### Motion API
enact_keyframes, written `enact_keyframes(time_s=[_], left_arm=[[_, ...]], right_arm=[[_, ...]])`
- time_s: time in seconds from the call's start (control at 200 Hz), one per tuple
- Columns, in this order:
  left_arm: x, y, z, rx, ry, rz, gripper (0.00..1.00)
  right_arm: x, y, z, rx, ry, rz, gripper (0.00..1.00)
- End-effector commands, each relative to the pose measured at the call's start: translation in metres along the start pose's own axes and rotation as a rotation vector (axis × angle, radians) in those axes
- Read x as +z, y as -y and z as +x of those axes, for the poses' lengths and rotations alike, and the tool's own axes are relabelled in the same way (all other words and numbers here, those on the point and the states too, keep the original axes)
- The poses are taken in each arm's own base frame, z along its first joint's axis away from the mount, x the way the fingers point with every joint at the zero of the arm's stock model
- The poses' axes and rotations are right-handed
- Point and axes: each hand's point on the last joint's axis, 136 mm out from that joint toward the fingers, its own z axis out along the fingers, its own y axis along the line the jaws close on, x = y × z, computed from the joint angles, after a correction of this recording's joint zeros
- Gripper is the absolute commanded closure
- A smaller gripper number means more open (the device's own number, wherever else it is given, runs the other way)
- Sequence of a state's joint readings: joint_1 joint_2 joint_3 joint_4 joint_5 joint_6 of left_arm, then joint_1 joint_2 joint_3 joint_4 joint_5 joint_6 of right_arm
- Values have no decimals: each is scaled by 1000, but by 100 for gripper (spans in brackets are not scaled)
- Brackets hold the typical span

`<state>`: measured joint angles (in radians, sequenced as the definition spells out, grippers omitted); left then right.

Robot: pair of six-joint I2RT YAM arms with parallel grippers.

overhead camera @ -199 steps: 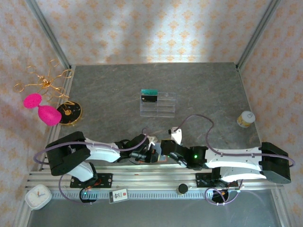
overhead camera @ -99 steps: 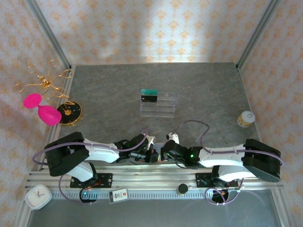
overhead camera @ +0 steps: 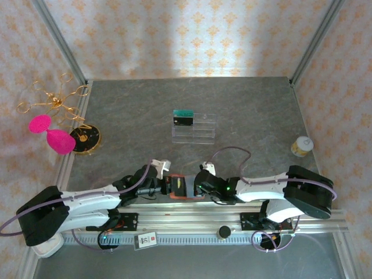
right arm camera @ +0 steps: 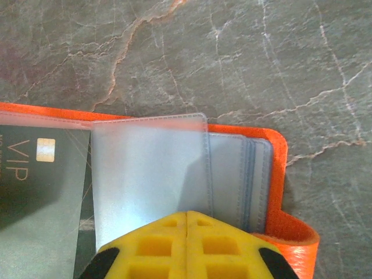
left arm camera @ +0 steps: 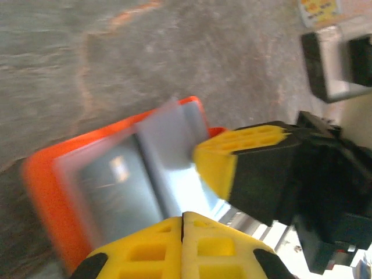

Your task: Take the credit cards out of the card holder

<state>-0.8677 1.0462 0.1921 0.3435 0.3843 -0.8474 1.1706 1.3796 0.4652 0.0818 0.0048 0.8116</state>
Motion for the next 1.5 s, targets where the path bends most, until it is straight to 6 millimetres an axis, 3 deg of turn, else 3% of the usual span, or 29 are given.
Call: enact_keyframes(time_s=[0.0,0.17,0.205,0.32,0.38,0.506,0.616,0.776,1.106,1.387,1.497], left_arm=[[-2,-25,6,-10,-3,-85,95],[-1,-46,13,-9,-29,-173,100],[-1,-46,14,-11,-29,-166,100],[0,-43,14,-9,-30,-144,100],[0,-42,15,-8,-31,-138,100],[0,-41,14,-6,-25,-128,100],[0,-42,15,-5,-22,-126,100],[0,-45,16,-1,-26,-135,100],[6,-52,21,8,-60,-158,100],[8,-57,23,6,-67,-176,100],[9,-59,23,5,-72,-181,100]], right_arm=[[3,22,3,-26,-17,112,100],[-7,13,-11,-47,13,122,100],[-12,7,-16,-54,26,107,100],[-28,-25,-31,-103,40,13,83],[-32,-44,-33,-124,21,-49,81],[-23,-76,-25,-126,-53,-165,82],[-4,-87,-12,-126,-125,-194,83],[21,-62,-1,-89,-168,-100,85],[24,-23,-3,-28,-154,16,81],[6,-30,-18,-23,-92,-13,79],[5,-23,-15,-22,-95,6,79]])
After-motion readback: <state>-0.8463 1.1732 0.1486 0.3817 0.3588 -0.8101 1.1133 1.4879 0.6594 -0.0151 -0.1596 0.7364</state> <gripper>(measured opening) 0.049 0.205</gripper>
